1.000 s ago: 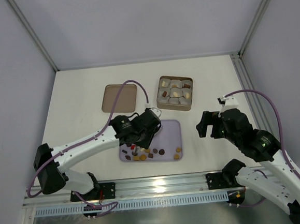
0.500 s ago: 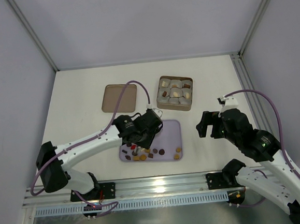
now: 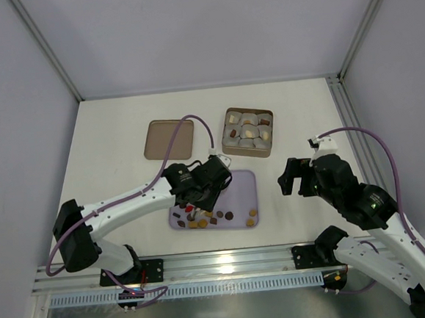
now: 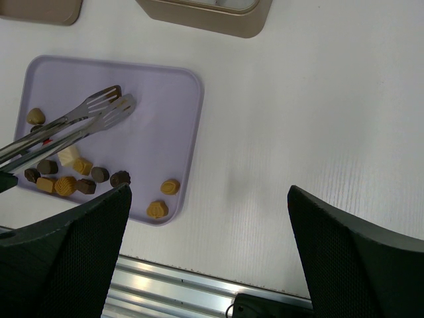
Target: Pack the chocolate
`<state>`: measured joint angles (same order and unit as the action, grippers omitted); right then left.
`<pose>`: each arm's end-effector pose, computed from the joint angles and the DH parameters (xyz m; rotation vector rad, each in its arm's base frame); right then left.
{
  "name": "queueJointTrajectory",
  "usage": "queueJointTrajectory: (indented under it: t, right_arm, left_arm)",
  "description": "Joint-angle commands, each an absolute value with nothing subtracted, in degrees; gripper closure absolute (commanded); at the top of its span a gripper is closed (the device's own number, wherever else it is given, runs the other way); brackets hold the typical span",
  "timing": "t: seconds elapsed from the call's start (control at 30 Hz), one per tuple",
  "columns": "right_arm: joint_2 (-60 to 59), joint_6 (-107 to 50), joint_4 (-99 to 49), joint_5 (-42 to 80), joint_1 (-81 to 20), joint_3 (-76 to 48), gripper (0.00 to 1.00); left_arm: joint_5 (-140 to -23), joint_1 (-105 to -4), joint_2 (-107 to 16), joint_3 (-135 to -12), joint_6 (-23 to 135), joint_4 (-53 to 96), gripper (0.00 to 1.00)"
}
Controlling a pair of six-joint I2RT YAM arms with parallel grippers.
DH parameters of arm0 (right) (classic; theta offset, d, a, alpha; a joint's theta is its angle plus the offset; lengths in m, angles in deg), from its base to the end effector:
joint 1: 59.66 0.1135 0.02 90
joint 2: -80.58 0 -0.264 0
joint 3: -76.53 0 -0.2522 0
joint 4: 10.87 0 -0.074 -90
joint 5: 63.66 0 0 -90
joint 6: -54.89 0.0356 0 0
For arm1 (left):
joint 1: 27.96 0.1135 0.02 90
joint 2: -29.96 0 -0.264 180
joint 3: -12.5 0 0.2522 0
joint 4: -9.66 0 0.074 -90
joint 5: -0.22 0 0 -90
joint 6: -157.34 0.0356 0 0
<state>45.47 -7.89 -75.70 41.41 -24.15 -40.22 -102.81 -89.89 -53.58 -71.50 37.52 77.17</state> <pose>0.0976 0.0583 0.3195 -0.0133 2.2047 0.3263 0.1411 -0.2476 0.2778 0.6857 2.6087 -0.1785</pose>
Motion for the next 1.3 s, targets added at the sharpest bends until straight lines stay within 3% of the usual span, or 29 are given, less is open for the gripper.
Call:
queueJointTrajectory:
  t: [0.0,1.27]
  right_arm:
    - [45.95,-7.51,-74.38,41.28,-24.24,-40.14,0.00]
    - [44.63,-8.04,-74.20,41.37,-24.24,-38.30,0.00]
  left_arm:
    - [-104.28,-90.19,-53.62,-71.58,37.46,75.80,0.65]
    - [-105.60,-90.19,-50.54,-74.91,37.63,77.82,0.72]
